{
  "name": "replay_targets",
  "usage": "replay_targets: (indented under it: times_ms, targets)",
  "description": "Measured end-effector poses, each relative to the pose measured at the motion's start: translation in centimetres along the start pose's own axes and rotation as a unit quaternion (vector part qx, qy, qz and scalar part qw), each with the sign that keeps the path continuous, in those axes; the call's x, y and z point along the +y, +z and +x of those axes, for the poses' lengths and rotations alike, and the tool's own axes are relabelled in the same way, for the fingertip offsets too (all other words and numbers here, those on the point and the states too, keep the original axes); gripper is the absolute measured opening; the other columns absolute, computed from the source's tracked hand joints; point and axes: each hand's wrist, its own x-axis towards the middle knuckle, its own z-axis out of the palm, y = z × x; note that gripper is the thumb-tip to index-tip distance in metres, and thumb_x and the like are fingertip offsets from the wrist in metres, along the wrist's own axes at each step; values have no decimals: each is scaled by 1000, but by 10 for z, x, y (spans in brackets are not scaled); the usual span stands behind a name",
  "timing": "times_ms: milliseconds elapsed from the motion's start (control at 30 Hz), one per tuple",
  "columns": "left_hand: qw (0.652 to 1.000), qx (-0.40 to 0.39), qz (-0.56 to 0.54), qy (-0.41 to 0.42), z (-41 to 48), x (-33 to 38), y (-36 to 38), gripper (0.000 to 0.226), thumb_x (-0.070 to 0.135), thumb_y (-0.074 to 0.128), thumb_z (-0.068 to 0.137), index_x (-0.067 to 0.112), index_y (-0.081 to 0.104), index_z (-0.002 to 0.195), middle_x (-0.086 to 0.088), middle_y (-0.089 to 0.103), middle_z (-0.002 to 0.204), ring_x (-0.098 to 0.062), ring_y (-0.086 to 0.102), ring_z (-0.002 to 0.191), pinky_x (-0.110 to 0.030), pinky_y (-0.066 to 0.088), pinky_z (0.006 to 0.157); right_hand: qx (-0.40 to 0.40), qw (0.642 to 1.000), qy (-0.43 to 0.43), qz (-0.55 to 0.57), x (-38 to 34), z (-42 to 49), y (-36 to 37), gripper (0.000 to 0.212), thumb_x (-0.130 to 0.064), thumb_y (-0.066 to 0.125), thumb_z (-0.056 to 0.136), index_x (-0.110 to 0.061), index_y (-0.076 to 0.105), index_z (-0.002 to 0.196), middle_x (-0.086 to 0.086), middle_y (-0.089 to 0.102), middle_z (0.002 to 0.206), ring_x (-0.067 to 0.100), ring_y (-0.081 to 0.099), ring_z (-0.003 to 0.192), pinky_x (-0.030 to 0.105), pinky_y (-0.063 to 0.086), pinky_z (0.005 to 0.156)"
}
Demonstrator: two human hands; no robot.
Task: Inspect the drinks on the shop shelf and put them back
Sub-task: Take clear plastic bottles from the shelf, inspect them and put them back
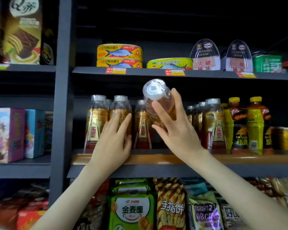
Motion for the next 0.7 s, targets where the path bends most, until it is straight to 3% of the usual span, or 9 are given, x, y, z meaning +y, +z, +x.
replay_targets:
  times_ms: [100, 200, 267, 333, 400, 500, 567, 633, 700]
  targets:
    - [992, -12, -124, 13, -17, 38, -21, 81, 46, 54, 87, 29, 12, 154, 7, 13, 161, -10, 13, 148, -26, 16, 119, 25, 999, -15, 39, -6, -6, -35, 101, -23, 64, 86, -54, -12, 145, 12, 3, 154, 28, 21, 144, 44, 49, 93]
    - [970, -27, -240, 7, -46, 94, -36, 97, 51, 64, 85, 31, -2, 153, 20, 8, 158, 3, 10, 146, -12, 15, 115, 9, 993, 3, 114, -26, -34, -74, 103, -25, 66, 85, -53, -14, 144, 12, 3, 154, 0, 0, 145, 17, 33, 107]
    - [948, -67, -309, -26, -72, 131, -37, 105, 46, 69, 82, 32, -8, 152, 13, 20, 158, 2, 24, 143, -14, 27, 112, -31, 984, 29, 173, -49, -69, -96, 107, -24, 70, 82, -47, -13, 146, 15, 7, 154, -11, -4, 142, 2, 17, 107]
    - [921, -112, -367, -71, -108, 162, -35, 105, 41, 73, 76, 41, -5, 147, 6, 44, 145, 3, 46, 128, -13, 41, 99, -80, 961, 91, 248, -74, -115, -115, 111, -25, 75, 81, -46, -12, 146, 6, 11, 157, -10, 2, 142, 1, 17, 107]
    - [902, -155, -378, -139, -153, 186, -32, 93, 44, 73, 67, 47, 10, 135, 16, 58, 124, 5, 59, 109, -12, 48, 85, -136, 914, 195, 328, -97, -161, -134, 110, -30, 73, 79, -56, -14, 142, -20, 2, 156, -4, 10, 144, 9, 23, 111]
    - [863, -238, -372, -246, -233, 214, -29, 84, 46, 73, 60, 35, 26, 129, 15, 68, 100, -2, 67, 90, -29, 56, 74, -243, 807, 327, 426, -120, -222, -163, 97, -47, 68, 82, -65, -8, 140, -43, 5, 147, -6, 19, 141, 17, 32, 109]
    - [833, -296, -365, -291, -281, 230, -33, 84, 48, 77, 60, 38, 28, 128, 13, 68, 99, 1, 66, 87, -26, 55, 72, -279, 719, 414, 483, -132, -253, -178, 86, -55, 65, 80, -62, 6, 142, -35, 24, 147, -5, 34, 135, 21, 39, 106]
    - [816, -349, -350, -301, -316, 245, -38, 89, 44, 82, 65, 40, 24, 131, 12, 66, 107, -1, 66, 91, -25, 54, 75, -297, 642, 484, 515, -145, -277, -187, 72, -53, 67, 76, -52, 29, 137, -25, 51, 132, 0, 52, 122, 26, 47, 98]
    - [799, -383, -342, -312, -341, 256, -44, 86, 36, 84, 68, 50, 20, 124, 15, 64, 104, 1, 65, 90, -17, 52, 71, -312, 601, 514, 526, -157, -298, -194, 59, -40, 75, 76, -42, 44, 127, -18, 65, 114, 4, 62, 108, 27, 51, 90]
